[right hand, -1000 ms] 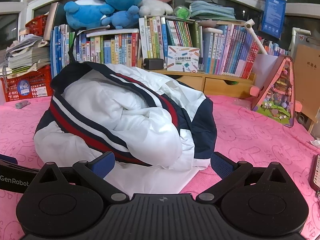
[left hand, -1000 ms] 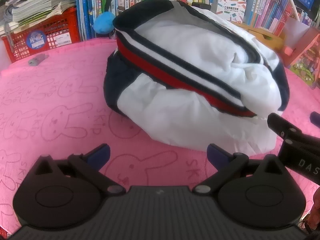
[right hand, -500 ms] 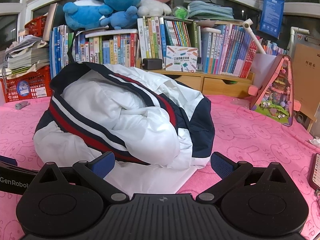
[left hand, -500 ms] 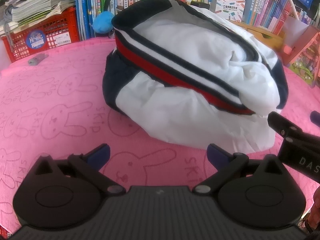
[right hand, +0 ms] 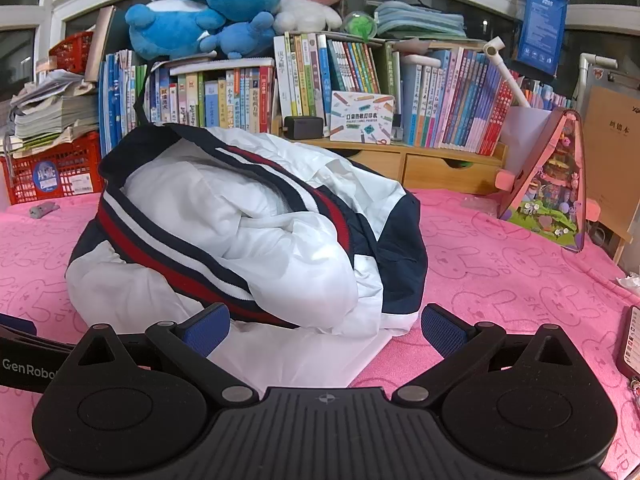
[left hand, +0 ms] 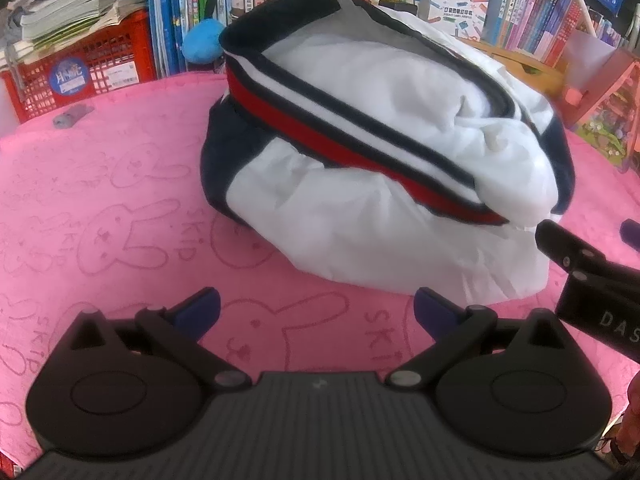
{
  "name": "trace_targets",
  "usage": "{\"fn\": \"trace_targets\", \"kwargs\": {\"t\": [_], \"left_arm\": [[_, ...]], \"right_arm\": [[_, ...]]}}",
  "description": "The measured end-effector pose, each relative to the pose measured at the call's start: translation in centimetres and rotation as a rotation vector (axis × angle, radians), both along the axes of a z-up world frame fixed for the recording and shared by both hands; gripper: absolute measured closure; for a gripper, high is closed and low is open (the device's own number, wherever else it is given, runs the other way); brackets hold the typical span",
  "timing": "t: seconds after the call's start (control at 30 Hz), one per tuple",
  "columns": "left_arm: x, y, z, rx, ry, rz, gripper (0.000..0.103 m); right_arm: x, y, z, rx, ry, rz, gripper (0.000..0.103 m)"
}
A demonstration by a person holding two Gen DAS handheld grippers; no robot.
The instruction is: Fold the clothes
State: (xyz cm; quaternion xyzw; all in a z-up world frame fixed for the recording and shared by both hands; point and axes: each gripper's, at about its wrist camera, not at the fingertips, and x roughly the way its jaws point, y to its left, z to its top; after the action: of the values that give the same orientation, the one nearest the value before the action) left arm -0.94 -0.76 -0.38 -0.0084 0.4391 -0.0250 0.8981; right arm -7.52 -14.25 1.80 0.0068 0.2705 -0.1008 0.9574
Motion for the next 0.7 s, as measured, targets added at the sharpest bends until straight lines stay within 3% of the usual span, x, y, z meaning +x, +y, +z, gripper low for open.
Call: {"fn": "trace_targets", "kwargs": {"t": [0.43, 0.7], "left_arm": [[-0.12, 0.0, -0.36, 0.0, -0.026, 0.002, 0.0], [0.1, 0.44, -0.54, -0.055, -0.029, -0.006, 0.0]], "right_arm": [[-0.3, 0.26, -0.07, -0.028, -0.053, -0.005, 0.0], [-0.54, 0.19, -0.44, -0.104, -0.118, -0.041, 0.0]]}}
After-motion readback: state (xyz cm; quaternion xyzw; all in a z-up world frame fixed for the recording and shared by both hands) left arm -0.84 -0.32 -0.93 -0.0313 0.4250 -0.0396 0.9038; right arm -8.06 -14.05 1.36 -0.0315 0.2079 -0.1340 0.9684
